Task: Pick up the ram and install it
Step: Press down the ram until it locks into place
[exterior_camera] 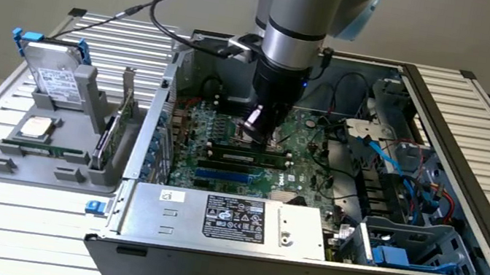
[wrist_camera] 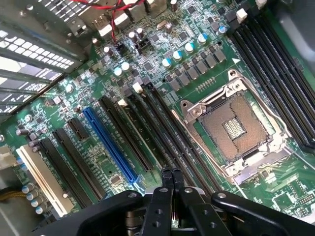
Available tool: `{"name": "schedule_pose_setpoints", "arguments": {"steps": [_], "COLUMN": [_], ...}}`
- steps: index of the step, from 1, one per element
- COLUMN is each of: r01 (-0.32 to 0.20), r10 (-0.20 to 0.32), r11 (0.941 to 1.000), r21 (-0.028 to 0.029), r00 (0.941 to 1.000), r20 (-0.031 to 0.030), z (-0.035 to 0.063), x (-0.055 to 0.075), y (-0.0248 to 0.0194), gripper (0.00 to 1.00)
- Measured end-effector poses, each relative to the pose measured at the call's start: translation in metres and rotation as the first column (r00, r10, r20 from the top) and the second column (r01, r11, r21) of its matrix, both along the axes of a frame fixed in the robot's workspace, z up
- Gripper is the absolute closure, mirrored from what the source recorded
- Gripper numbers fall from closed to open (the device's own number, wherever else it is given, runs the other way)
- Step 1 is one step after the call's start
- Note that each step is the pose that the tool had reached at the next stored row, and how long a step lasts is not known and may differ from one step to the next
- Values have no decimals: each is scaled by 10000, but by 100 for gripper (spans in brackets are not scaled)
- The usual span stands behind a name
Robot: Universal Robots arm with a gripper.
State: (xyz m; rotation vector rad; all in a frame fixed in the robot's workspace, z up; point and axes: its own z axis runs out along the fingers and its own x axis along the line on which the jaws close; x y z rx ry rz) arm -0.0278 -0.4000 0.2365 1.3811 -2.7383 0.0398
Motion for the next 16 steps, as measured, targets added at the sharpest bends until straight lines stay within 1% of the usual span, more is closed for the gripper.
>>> {"name": "schedule_pose_setpoints", "arguments": {"steps": [2,4,6,8,10,16], "r01": [319,662,1006,1357,1711,2672], "r10": [-319,-662,-1006,-1357,-1711,-2672], "r11": [9995,9978,9949,9908,9853,9636], "r21": [0,1,1,1,1,1], "r00": [9995,9978,9949,9908,9853,9636], "r20": [0,0,0,0,0,1], "z": [0,-1,-2,-2,-3,-5], "x": [0,0,0,0,0,0], "y": [0,0,0,0,0,0], "gripper": [90,90,90,90,90,90]}}
